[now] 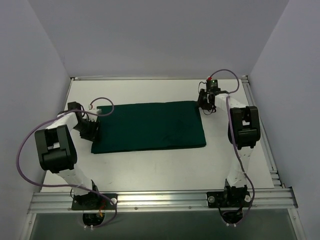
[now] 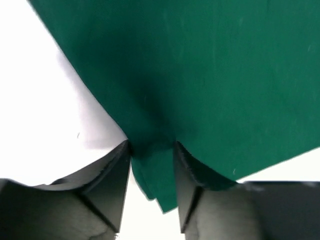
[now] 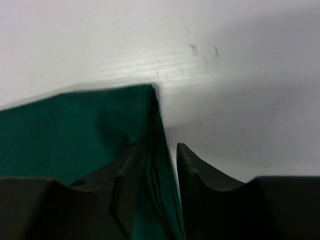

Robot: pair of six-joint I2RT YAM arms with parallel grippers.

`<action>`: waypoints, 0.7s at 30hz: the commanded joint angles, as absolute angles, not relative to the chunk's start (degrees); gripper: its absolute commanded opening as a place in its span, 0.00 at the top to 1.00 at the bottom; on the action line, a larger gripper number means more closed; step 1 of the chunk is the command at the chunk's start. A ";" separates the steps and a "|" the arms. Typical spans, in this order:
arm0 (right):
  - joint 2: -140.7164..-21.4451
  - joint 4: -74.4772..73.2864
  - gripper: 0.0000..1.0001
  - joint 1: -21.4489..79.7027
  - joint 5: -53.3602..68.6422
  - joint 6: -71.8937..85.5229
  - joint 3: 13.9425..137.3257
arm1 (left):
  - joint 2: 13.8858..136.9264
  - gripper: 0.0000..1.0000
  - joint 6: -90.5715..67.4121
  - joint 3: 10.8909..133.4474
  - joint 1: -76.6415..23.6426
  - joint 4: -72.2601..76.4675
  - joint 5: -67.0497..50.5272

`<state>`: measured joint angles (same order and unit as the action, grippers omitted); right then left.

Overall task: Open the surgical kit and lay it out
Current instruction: Open the surgical kit at the center of the board.

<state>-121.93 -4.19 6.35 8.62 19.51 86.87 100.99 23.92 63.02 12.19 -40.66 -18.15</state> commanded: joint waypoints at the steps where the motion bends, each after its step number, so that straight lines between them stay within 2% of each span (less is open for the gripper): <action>1: -111.91 -7.91 0.65 6.06 3.96 18.90 82.37 | 95.72 0.49 27.50 64.16 13.89 -45.44 -17.32; 7: -94.24 -6.94 0.55 6.07 3.07 21.27 65.14 | 84.65 0.24 39.00 63.64 12.31 -50.26 -26.44; 9: -91.06 -7.99 0.55 6.24 4.21 22.58 60.67 | 83.32 0.23 45.77 62.41 8.55 -51.59 -25.32; 10: -90.45 -8.43 0.55 6.33 6.22 22.94 59.51 | 83.41 0.23 47.62 60.40 6.96 -50.90 -21.22; 14: -88.25 -12.47 0.60 8.26 5.11 24.34 56.17 | 84.29 0.27 50.70 54.42 1.50 -47.73 -13.38; 19: -87.01 -12.83 0.61 10.10 5.10 28.64 51.25 | 82.88 0.35 55.62 50.28 0.79 -45.01 -12.83; 21: -86.57 -12.22 0.61 10.55 4.49 29.44 50.02 | 82.97 0.35 56.51 49.40 0.79 -44.74 -12.83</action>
